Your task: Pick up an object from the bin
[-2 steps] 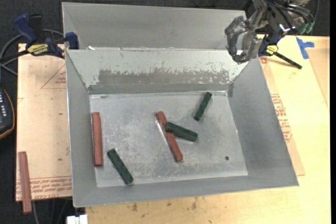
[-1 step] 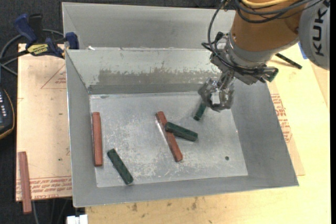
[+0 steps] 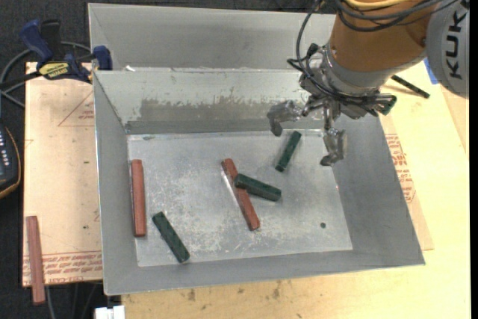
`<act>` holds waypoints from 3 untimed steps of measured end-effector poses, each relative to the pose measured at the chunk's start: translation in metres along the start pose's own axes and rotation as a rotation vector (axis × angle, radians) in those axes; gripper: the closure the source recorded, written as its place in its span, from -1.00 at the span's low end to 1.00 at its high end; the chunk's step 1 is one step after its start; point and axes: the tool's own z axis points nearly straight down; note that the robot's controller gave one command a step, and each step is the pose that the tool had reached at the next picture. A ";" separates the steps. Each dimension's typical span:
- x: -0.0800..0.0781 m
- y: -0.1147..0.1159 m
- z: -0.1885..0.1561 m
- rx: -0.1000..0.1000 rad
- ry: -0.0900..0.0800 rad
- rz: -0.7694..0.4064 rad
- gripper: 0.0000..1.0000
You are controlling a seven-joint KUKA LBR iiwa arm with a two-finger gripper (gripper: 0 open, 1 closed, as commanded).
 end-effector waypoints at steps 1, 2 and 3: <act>0.018 0.057 0.176 -0.009 0.005 -0.010 -1.00; -0.011 0.042 0.172 0.001 -0.003 0.170 -1.00; -0.074 0.034 0.172 0.001 -0.004 -0.196 -1.00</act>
Offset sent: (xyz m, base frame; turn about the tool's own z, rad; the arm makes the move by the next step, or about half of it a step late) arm -0.0535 0.0190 -0.1715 -0.0090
